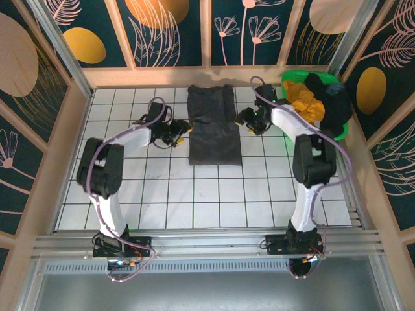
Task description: Fold and stack the t-shirts
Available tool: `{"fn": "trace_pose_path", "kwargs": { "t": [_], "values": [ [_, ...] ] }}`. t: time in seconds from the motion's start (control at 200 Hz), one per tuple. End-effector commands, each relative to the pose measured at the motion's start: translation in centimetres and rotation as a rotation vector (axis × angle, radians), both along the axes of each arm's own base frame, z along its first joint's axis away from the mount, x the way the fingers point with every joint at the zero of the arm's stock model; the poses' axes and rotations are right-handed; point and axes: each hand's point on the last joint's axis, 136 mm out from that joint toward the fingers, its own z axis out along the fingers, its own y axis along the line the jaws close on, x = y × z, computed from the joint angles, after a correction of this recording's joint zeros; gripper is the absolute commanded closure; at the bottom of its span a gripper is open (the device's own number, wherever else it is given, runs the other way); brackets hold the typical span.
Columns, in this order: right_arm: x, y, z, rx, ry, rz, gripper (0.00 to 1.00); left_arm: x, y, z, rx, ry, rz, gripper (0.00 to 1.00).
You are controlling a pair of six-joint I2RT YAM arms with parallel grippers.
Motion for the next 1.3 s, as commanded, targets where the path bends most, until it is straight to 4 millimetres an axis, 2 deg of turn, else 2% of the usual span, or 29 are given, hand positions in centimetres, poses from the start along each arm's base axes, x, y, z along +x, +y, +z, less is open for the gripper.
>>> {"fn": "trace_pose_path", "kwargs": {
  "t": [0.0, 0.04, 0.075, 0.12, 0.215, 0.295, 0.525, 0.676, 0.716, 0.886, 0.966, 1.006, 1.176, 1.191, 1.296],
  "values": [
    [-4.6, 0.5, -0.3, 0.014, 0.015, 0.012, 0.42, -4.2, -0.5, -1.1, -0.046, 0.064, 0.003, 0.46],
    [-6.3, 0.7, -1.3, 0.032, 0.048, 0.008, 0.42, -5.0, -1.2, -1.1, -0.070, 0.071, -0.004, 0.46],
    [-7.7, 1.0, -2.1, 0.049, 0.075, 0.007, 0.42, -6.3, -1.6, -2.1, -0.074, 0.102, -0.010, 0.46],
    [-9.0, 1.3, -2.8, 0.064, 0.099, 0.002, 0.43, -7.0, -2.4, -2.6, -0.080, 0.116, -0.018, 0.46],
    [-10.7, 1.8, -4.2, 0.080, 0.148, -0.009, 0.43, -7.5, -3.7, -3.6, -0.090, 0.148, -0.023, 0.46],
    [-11.4, 2.0, -5.4, 0.096, 0.184, -0.024, 0.43, -7.5, -3.9, -4.6, -0.078, 0.165, -0.008, 0.48],
    [-11.0, 2.3, -7.5, 0.087, 0.229, -0.025, 0.45, -7.3, -3.2, -6.3, 0.004, 0.182, -0.008, 0.56],
    [-10.6, 2.8, -8.5, 0.096, 0.255, -0.017, 0.54, -7.6, -2.9, -7.2, 0.034, 0.205, -0.010, 0.62],
    [-10.4, 2.9, -8.7, 0.095, 0.257, -0.019, 0.58, -6.7, -3.2, -6.3, 0.026, 0.177, -0.009, 0.64],
    [-8.7, 3.2, -8.3, 0.094, 0.221, -0.028, 0.89, -6.4, -3.3, -6.4, 0.031, 0.176, -0.007, 0.87],
    [-8.2, 3.2, -7.7, 0.090, 0.198, -0.028, 0.99, -6.4, -3.1, -6.1, 0.044, 0.169, -0.008, 1.00],
    [-8.2, 3.1, -7.4, 0.082, 0.190, -0.031, 1.00, -6.6, -2.9, -5.9, 0.051, 0.166, -0.008, 1.00],
    [-10.0, 2.5, -7.1, 0.067, 0.194, -0.018, 1.00, -7.6, -2.8, -5.1, 0.042, 0.161, -0.034, 1.00],
    [-10.2, 2.5, -7.0, 0.068, 0.193, -0.014, 1.00, -8.3, -2.5, -5.7, 0.048, 0.178, -0.037, 1.00],
    [-12.7, 2.5, -6.7, 0.057, 0.210, 0.026, 1.00, -9.9, -2.1, -5.5, 0.046, 0.193, -0.068, 1.00]
  ]
}}
